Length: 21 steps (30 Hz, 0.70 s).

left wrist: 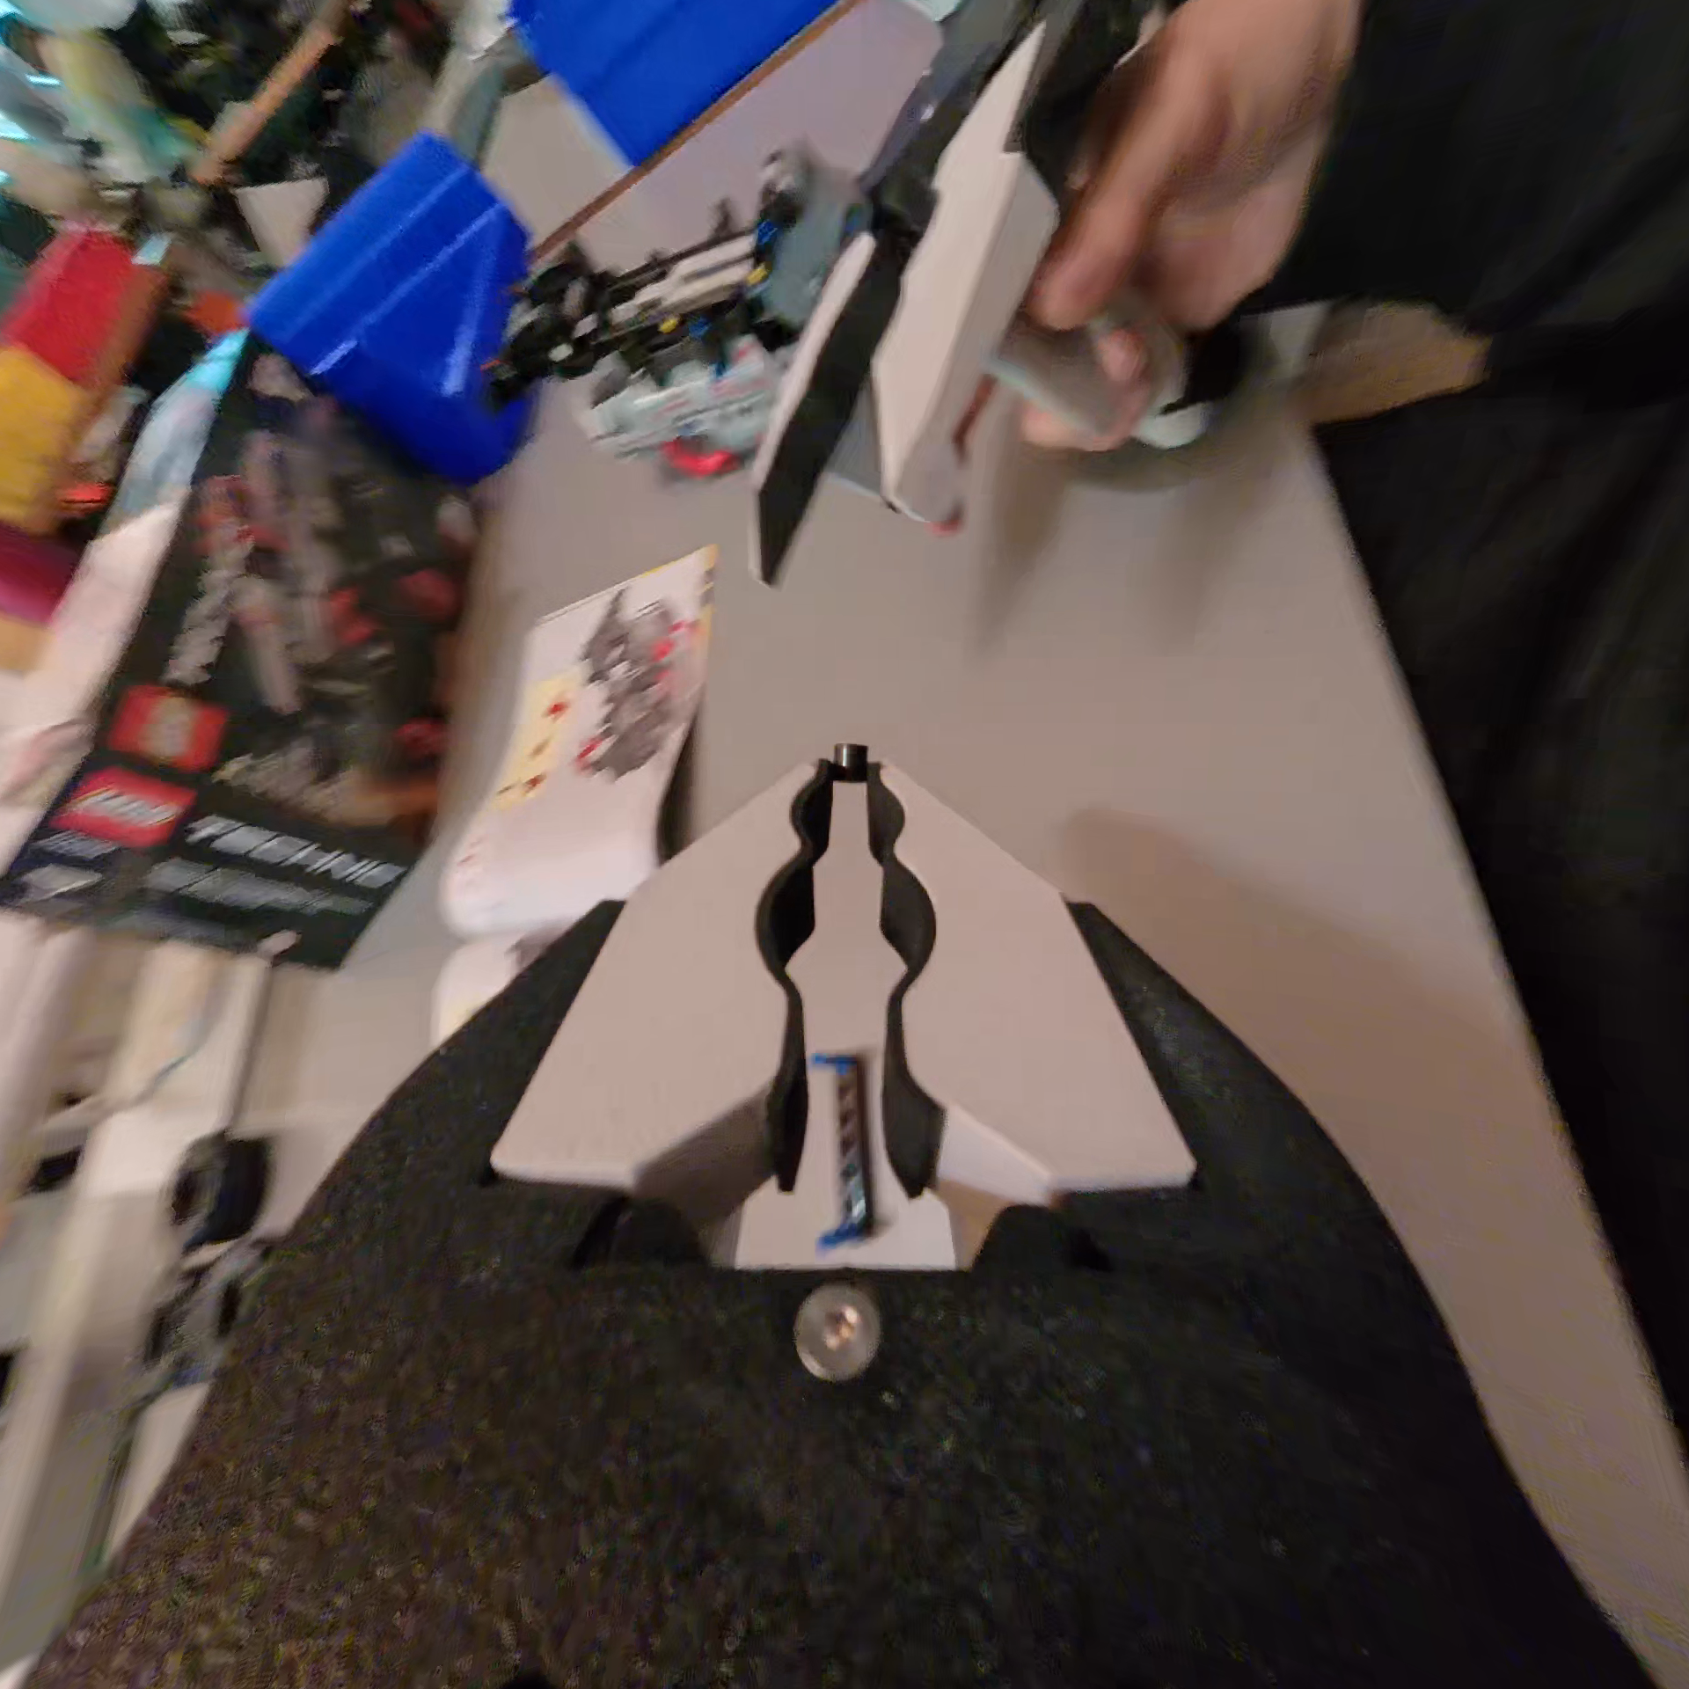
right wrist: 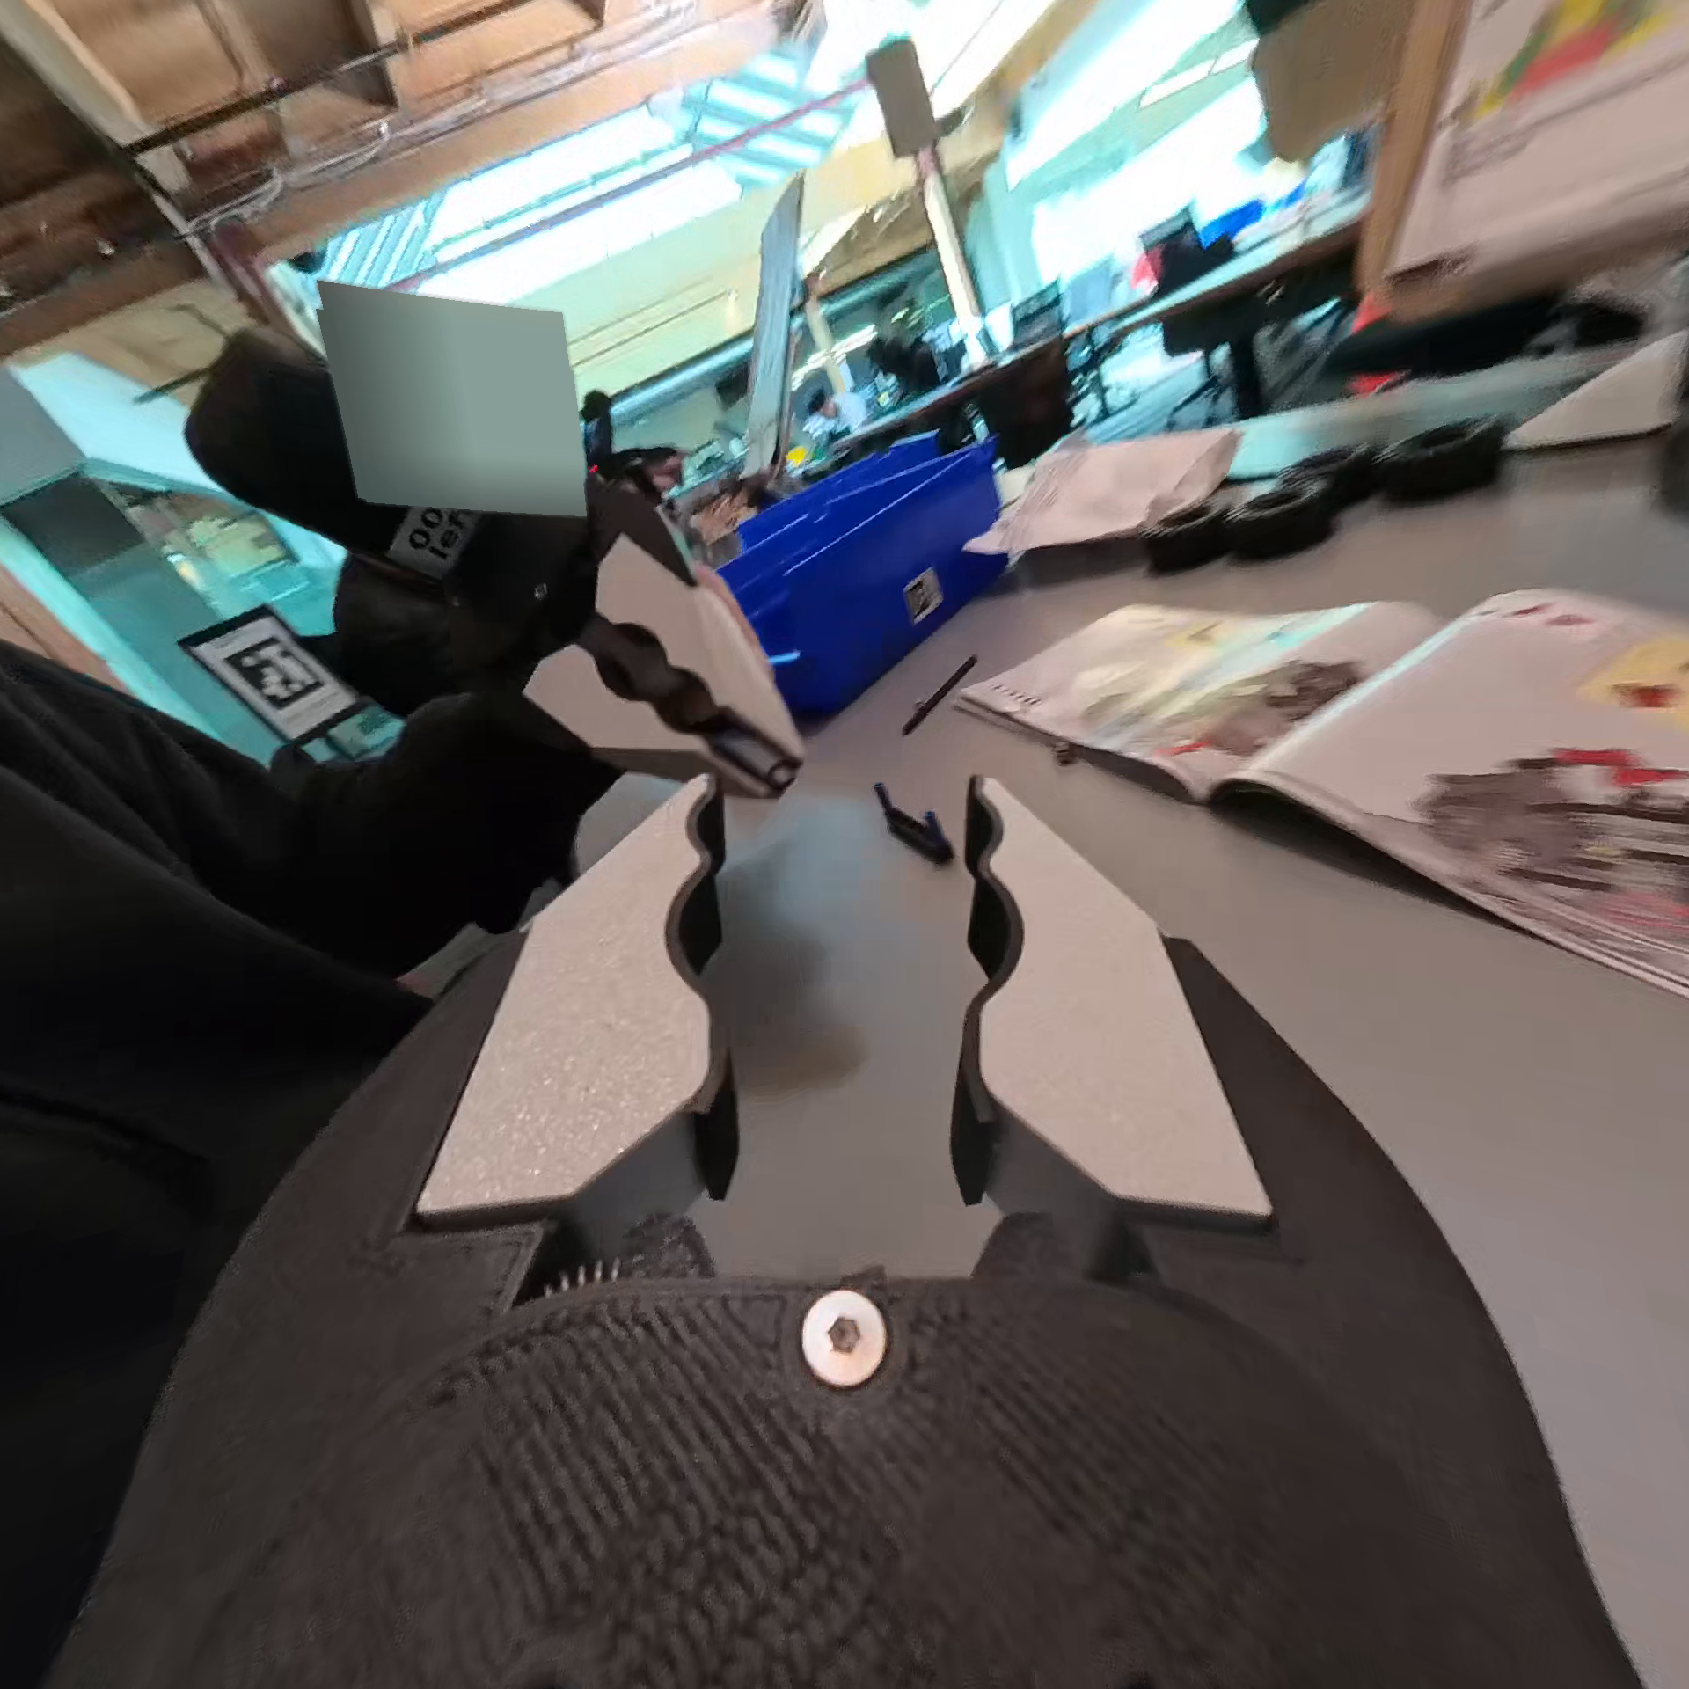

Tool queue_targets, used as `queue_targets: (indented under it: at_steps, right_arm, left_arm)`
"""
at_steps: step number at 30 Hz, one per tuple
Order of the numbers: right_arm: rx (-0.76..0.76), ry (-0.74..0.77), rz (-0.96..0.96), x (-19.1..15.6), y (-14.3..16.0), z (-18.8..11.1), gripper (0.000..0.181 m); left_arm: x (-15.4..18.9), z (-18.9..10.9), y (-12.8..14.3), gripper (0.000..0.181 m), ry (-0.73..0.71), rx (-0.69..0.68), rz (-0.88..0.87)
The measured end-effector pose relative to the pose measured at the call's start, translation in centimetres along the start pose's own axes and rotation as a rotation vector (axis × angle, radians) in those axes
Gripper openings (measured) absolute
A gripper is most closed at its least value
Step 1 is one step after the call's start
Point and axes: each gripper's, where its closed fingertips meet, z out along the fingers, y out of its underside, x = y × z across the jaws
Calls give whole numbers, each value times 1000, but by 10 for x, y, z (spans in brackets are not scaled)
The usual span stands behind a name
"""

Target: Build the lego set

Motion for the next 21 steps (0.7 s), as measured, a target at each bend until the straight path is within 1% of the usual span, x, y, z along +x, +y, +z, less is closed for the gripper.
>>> queue_targets:
  at_steps: [3,6,8,10,11,12,13,14,15,16,18,21]
  right_arm:
    - [-49,-142,95,-16,11,44,49]
    - [-65,-247,183,-23,14,69,23]
    - [-81,-273,225,-21,18,79,12]
    - [-80,-312,260,-22,17,87,12]
    - [-95,-311,267,-21,19,91,13]
    - [-123,-300,267,-19,22,95,9]
    - [-151,-269,264,-15,26,99,15]
    - [-173,-220,254,-8,29,102,29]
    - [-188,-182,234,-3,31,105,33]
    - [-197,-167,209,-1,32,107,33]
    - [-213,-175,190,-4,33,112,31]
    - [-213,-228,189,-15,33,119,12]
  left_arm:
    - [-13,-12,11,4,-119,-38,105]
    - [-16,-18,17,4,-185,-55,204]
    - [-18,-21,28,4,-209,-98,244]
    - [-17,-24,36,4,-221,-119,256]
    - [-16,-25,40,4,-227,-132,262]
    - [-17,-27,44,4,-241,-149,268]
    - [-20,-31,47,4,-264,-166,275]
    - [-21,-34,50,4,-280,-183,278]
    - [-22,-37,52,4,-290,-189,277]
    - [-21,-39,51,4,-297,-182,272]
    - [-18,-41,50,4,-293,-168,267]
    - [-18,-42,50,5,-303,-170,287]
